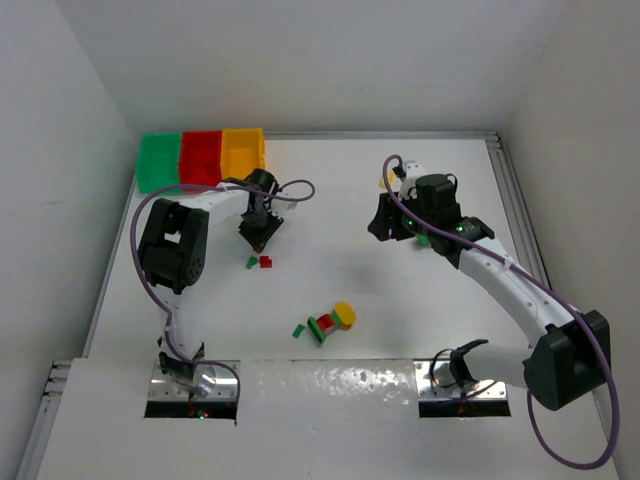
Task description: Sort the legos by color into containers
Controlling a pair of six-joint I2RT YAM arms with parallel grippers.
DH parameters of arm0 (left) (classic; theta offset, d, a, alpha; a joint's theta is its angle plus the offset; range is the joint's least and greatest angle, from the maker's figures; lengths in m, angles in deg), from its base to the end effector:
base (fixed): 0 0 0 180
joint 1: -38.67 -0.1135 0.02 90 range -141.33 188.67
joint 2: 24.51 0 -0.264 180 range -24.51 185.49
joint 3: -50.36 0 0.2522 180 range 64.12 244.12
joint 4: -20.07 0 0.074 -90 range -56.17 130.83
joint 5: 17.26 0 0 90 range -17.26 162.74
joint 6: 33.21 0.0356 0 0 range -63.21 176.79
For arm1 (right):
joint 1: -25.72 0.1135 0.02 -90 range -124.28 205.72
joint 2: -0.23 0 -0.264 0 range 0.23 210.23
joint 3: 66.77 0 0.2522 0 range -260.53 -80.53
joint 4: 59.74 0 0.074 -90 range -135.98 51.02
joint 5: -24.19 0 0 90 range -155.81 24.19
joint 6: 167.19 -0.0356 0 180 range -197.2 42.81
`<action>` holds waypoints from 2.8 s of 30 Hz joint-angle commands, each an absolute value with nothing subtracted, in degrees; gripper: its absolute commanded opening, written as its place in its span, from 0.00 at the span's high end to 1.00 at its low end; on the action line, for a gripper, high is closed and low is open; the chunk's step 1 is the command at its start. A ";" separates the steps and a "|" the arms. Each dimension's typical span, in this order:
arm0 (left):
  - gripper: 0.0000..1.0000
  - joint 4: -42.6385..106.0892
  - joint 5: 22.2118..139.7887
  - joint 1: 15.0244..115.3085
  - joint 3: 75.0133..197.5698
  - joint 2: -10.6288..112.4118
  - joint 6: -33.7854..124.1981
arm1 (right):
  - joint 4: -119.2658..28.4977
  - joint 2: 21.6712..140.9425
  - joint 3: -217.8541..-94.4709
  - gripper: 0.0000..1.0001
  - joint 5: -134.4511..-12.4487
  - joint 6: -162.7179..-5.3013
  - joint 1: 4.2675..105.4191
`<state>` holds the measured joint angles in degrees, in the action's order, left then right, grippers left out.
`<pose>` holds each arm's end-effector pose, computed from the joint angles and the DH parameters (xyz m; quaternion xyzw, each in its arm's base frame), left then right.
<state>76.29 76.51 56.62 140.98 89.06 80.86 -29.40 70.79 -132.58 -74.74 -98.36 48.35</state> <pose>0.3592 -0.1188 0.1496 0.3596 0.9277 -0.0277 0.0959 0.2497 0.1101 0.2788 -0.0472 0.8842 0.2355 0.4007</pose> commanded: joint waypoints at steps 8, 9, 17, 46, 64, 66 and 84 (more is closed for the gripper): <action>1.00 80.14 75.73 56.77 141.73 89.66 80.08 | -30.60 69.40 -132.82 0.46 -73.63 -97.58 48.48; 1.00 80.41 75.55 56.77 142.95 89.57 79.82 | -30.77 69.31 -132.82 0.46 -73.54 -97.67 48.57; 1.00 80.61 78.18 48.71 158.94 86.94 69.64 | -30.33 68.96 -133.26 0.46 -73.37 -97.94 48.48; 1.00 60.73 63.95 34.01 192.18 114.26 64.78 | -29.28 71.07 -134.41 0.46 -72.14 -98.82 48.57; 0.53 61.25 64.74 34.01 191.12 110.05 65.75 | -29.02 71.07 -135.20 0.46 -72.93 -97.59 48.57; 0.59 62.03 64.83 34.01 191.21 107.16 64.97 | -29.02 70.98 -135.11 0.46 -72.93 -97.67 48.48; 0.51 83.31 92.16 53.16 143.33 73.57 101.16 | -30.77 69.48 -130.37 0.46 -75.12 -98.29 48.74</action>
